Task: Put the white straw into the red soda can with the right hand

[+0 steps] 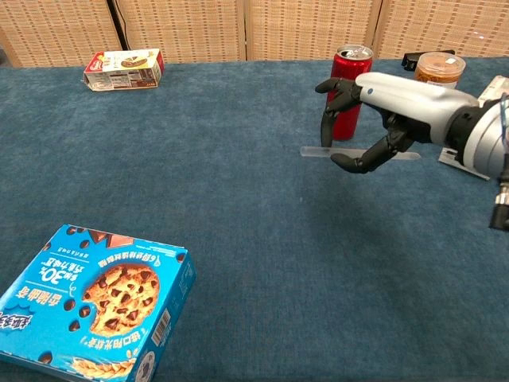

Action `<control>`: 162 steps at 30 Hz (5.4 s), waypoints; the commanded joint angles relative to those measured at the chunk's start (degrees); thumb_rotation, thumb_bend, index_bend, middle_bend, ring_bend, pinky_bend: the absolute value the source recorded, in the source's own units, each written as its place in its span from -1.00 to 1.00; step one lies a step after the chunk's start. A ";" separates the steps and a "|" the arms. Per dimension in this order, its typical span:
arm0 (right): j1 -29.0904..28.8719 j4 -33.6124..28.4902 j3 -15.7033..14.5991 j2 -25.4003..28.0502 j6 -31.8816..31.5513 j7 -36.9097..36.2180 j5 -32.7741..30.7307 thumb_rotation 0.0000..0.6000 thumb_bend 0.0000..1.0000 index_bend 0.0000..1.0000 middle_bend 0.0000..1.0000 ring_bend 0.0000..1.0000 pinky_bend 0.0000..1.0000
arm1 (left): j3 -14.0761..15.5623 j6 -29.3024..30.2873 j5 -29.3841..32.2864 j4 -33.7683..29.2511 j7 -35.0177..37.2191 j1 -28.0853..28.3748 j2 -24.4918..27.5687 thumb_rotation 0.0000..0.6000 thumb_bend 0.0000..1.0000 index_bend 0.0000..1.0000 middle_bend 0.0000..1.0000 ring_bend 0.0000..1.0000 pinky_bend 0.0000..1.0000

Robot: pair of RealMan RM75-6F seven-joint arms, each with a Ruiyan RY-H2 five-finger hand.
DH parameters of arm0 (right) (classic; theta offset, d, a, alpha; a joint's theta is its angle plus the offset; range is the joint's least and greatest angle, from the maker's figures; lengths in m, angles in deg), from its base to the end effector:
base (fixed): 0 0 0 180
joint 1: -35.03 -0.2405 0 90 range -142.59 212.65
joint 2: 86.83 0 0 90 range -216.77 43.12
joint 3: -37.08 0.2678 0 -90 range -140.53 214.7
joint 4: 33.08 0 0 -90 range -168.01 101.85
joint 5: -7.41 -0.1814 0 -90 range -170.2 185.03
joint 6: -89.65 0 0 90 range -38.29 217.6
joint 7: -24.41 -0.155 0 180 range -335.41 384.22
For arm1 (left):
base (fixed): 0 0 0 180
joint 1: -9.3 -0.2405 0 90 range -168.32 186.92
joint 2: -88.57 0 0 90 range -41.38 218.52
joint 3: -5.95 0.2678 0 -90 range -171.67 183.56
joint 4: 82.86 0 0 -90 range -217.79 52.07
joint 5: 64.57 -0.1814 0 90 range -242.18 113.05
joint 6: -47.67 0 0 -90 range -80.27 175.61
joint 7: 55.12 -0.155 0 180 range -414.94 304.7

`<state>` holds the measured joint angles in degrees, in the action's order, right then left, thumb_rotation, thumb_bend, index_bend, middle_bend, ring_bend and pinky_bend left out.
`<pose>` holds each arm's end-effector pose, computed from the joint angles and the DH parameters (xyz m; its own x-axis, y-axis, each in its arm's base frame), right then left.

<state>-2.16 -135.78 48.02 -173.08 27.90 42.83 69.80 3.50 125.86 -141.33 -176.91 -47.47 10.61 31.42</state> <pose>-0.1277 -0.3086 0.0242 0.1853 -0.3323 0.9248 -0.9442 -0.3208 0.0739 -0.3509 0.1648 0.2212 0.3193 0.1187 0.9402 0.9139 0.2240 -0.3386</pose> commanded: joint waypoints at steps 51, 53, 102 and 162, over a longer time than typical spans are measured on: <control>-15.38 11.56 30.13 14.66 25.90 -49.56 -28.62 1.00 0.09 0.08 -1.00 -1.00 -1.00 | -1.37 3.50 -7.00 13.65 7.53 3.94 -5.07 1.00 -1.00 -1.00 -1.00 -1.00 -1.00; -15.48 12.23 30.53 13.89 25.51 -50.65 -28.79 1.00 0.09 0.08 -1.00 -1.00 -1.00 | -1.45 3.40 -6.81 13.63 7.78 3.99 -4.83 1.00 -1.00 -1.00 -1.00 -1.00 -1.00; -8.56 15.84 28.56 8.52 26.55 -62.77 -16.95 1.00 0.13 0.08 -1.00 -1.00 -1.00 | -1.08 3.74 -6.46 13.72 8.60 3.77 -4.34 1.00 -1.00 -1.00 -1.00 -1.00 -1.00; -6.43 17.75 27.10 8.62 28.29 -66.44 -13.83 1.00 0.14 0.09 -1.00 -1.00 -1.00 | -0.94 3.14 -6.28 13.79 8.00 4.32 -4.83 1.00 -1.00 -1.00 -1.00 -1.00 -1.00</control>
<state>-8.59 -118.04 75.12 -164.47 56.19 -23.60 55.98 2.56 129.00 -147.61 -163.12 -39.47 14.93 26.59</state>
